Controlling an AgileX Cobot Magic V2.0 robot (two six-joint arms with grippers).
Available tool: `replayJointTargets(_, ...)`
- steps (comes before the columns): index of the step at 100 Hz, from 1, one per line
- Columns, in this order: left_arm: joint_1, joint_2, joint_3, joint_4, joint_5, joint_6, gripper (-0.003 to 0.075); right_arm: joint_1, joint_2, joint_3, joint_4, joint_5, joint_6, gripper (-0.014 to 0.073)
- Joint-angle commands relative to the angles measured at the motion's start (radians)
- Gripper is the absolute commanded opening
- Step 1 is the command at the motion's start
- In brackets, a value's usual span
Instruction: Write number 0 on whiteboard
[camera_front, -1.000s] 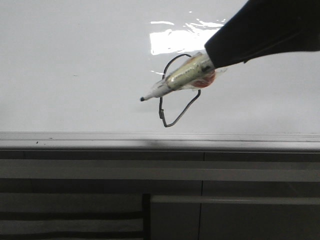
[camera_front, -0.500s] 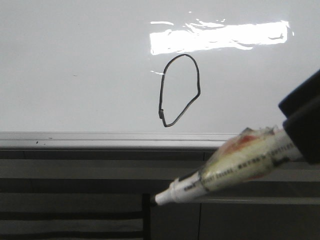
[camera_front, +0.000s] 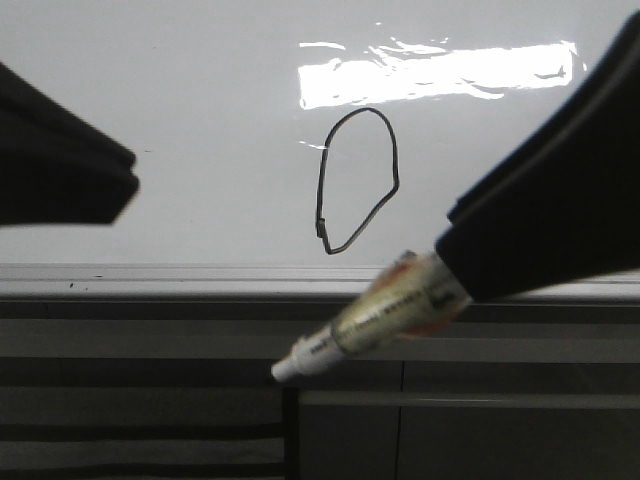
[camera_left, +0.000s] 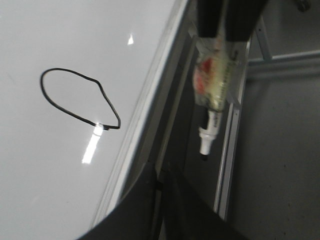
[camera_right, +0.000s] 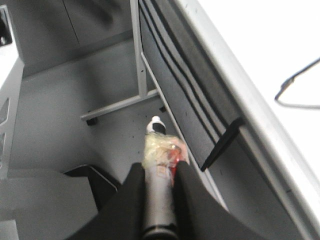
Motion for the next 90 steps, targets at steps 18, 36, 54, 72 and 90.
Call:
replayJointTargets(18,-0.007,0.166,-0.059,0.067,-0.096,-0.011,0.0287,-0.007,0.044,-0.112,-0.021,-0.039,-0.011,-0.0047)
replayJointTargets(36,0.001,0.244,-0.12,0.069,-0.096,-0.011,0.0285,0.001,0.052,-0.134,-0.022,-0.039,-0.011,-0.0047)
replayJointTargets(54,0.055,0.286,-0.149,0.065,-0.106,-0.011,0.0285,0.001,0.052,-0.152,-0.022,-0.027,-0.011,-0.0047)
replayJointTargets(72,0.066,0.286,-0.149,0.053,-0.178,-0.011,0.0265,0.001,0.052,-0.151,-0.022,-0.031,-0.011,-0.0047)
replayJointTargets(90,0.066,0.286,-0.149,0.031,-0.203,-0.011,0.0102,0.001,0.052,-0.151,-0.022,-0.041,-0.011,-0.0047)
